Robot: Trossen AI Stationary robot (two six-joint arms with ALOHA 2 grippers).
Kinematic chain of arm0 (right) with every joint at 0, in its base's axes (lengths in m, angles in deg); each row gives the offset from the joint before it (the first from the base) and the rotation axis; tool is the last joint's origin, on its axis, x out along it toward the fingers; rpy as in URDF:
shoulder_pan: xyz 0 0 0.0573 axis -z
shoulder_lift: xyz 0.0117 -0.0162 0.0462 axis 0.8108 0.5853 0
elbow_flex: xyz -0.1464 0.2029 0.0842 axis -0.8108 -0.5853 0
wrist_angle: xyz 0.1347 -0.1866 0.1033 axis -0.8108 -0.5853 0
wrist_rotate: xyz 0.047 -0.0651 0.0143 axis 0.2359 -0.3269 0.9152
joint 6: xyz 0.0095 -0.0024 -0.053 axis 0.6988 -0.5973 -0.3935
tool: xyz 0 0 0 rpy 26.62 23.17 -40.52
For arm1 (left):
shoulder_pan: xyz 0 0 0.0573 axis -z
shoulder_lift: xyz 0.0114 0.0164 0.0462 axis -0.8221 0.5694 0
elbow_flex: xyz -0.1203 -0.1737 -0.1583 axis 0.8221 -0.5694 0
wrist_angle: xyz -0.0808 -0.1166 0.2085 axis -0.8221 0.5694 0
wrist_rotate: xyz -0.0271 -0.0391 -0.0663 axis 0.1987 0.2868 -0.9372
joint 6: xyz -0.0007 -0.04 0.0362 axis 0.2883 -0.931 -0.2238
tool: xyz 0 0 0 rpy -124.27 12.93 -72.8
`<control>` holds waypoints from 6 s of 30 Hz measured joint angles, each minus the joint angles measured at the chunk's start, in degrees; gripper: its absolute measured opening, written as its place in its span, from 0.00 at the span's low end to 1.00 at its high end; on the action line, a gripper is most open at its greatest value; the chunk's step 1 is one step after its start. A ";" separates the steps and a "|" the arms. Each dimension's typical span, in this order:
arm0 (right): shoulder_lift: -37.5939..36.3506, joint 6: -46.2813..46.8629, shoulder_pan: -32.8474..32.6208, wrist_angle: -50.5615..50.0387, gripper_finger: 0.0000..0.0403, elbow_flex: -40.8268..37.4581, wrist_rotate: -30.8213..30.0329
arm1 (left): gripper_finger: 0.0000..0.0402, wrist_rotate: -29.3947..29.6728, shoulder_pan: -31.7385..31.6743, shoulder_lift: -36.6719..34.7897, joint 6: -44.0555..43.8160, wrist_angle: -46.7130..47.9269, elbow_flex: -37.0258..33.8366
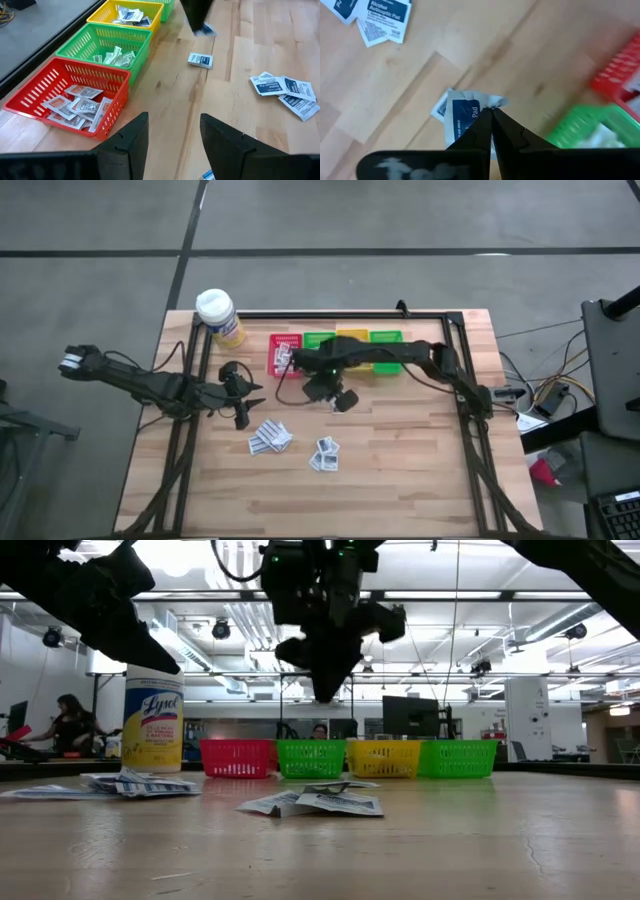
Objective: Pick & Place First Aid Supplies
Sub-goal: Put the alcohol pad into the yellow bin
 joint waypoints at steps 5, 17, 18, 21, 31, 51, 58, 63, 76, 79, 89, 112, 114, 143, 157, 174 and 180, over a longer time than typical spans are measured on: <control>-0.02 -1.07 3.52 -6.60 0.02 5.95 5.29 | 0.43 0.00 0.00 0.00 0.00 -0.02 0.00; -0.23 0.14 12.44 -16.82 0.02 14.15 9.21 | 0.43 0.00 0.00 0.00 -0.42 0.00 0.00; -0.23 0.17 13.26 -17.81 0.02 14.15 9.21 | 0.43 -0.01 0.00 0.00 -0.42 0.01 0.00; -0.22 0.78 15.56 -18.70 0.02 13.98 9.21 | 0.43 0.00 0.00 0.00 -0.42 0.01 0.00; -0.22 1.59 21.41 -18.74 0.02 13.29 9.22 | 0.43 0.00 -0.01 0.00 -0.41 0.03 0.00; -0.11 3.43 26.97 -3.66 0.02 -6.84 5.91 | 0.43 0.05 -0.02 0.00 -0.39 0.03 0.00; -0.11 5.22 27.15 0.45 0.02 -10.00 3.72 | 0.43 0.07 -0.01 0.00 -0.64 -0.02 0.00; -0.11 7.08 27.15 1.88 0.02 -9.38 3.68 | 0.43 0.12 0.00 0.00 -0.70 -0.10 0.00; -0.11 7.44 27.30 1.64 0.20 -8.76 3.74 | 0.43 0.35 -0.02 -0.02 -0.76 -0.12 0.00; -0.11 7.44 27.28 0.98 0.28 -8.54 3.66 | 0.43 0.33 -0.01 -0.02 -0.79 -0.12 0.00; -1.67 10.16 26.33 -6.95 0.41 -5.11 8.15 | 0.43 0.29 -0.01 -0.01 -0.81 -0.11 0.00; -7.30 -2.62 6.66 -7.06 0.38 -6.28 16.29 | 0.43 -1.67 0.02 -0.04 -0.39 1.36 0.00; -7.30 -3.17 5.98 -6.93 0.37 -6.51 16.25 | 0.43 -3.16 0.02 -0.04 -0.27 1.86 0.00; -7.19 -16.69 0.40 12.23 0.29 -20.02 8.56 | 0.43 -12.28 0.57 -16.13 4.69 6.38 0.02; -7.17 -19.10 -0.26 17.82 0.27 -24.19 5.55 | 0.43 -13.25 0.55 -22.32 2.92 -4.51 -8.78; -6.96 -19.96 -0.26 23.42 0.37 -27.27 3.94 | 0.43 -14.22 0.55 -23.37 -0.14 -9.96 -13.62; -3.49 -19.94 -0.26 24.32 0.36 -27.28 4.00 | 0.43 -14.22 0.55 -23.37 -0.15 -10.04 -13.62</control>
